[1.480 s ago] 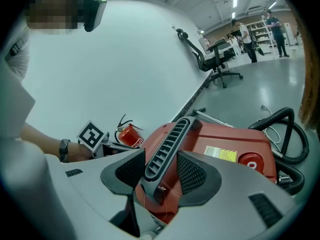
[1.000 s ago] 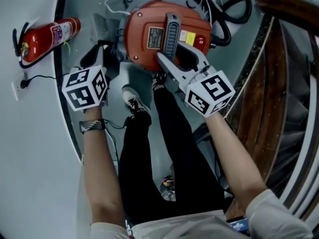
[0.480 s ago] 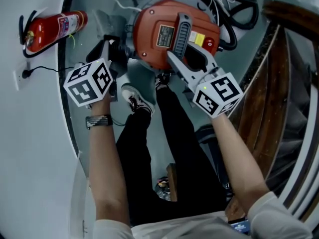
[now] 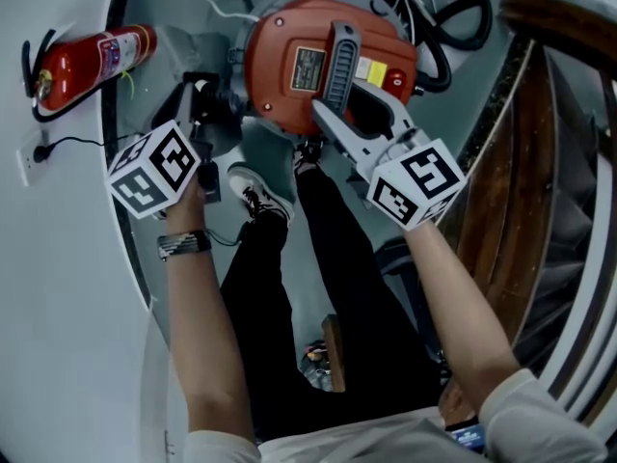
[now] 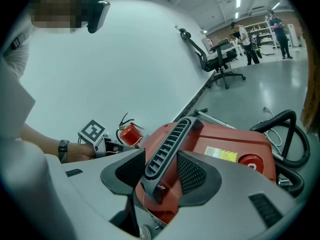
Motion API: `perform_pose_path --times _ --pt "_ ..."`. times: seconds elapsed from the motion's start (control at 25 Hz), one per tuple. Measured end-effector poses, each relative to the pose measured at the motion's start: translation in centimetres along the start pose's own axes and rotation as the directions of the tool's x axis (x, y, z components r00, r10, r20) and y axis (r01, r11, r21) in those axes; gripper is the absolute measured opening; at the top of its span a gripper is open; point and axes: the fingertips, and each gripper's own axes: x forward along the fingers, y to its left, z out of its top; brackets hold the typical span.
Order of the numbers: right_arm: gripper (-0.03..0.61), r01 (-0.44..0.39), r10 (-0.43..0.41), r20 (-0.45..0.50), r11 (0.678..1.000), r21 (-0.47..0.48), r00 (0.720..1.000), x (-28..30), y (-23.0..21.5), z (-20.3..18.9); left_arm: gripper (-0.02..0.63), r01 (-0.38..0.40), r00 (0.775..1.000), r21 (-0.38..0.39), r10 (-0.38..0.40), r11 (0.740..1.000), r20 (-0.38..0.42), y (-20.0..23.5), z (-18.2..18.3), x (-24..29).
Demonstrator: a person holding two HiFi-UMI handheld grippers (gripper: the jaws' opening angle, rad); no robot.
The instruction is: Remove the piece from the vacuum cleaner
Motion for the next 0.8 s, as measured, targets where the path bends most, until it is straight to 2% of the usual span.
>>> perform_pose_path --times 0.4,0.6,0.68,0.8 --pt "0.206 0.005 -0.005 0.004 1.0 -0.002 1.0 -0.08 -0.02 0.05 0.026 0.037 0.999 -0.122 -0.034 0.992 0.024 0.47 0.07 -0.07" --pt "0.206 -0.004 0.004 -0.007 1.0 -0.006 1.0 -0.06 0.02 -0.06 0.026 0.069 0.997 -0.21 -0.061 0.975 0.041 0.79 0.06 -0.09" --pt "0.207 -0.006 0.006 -0.007 1.0 -0.008 1.0 -0.06 0.04 -0.06 0.026 0.062 0.998 -0.176 -0.058 0.982 0.031 0.78 0.07 -0.08" --pt "0.207 -0.004 0.004 -0.002 1.0 -0.012 1.0 -0.06 -0.01 -0.03 0.029 0.045 0.999 -0.083 -0.044 0.996 0.017 0.52 0.01 -0.02"
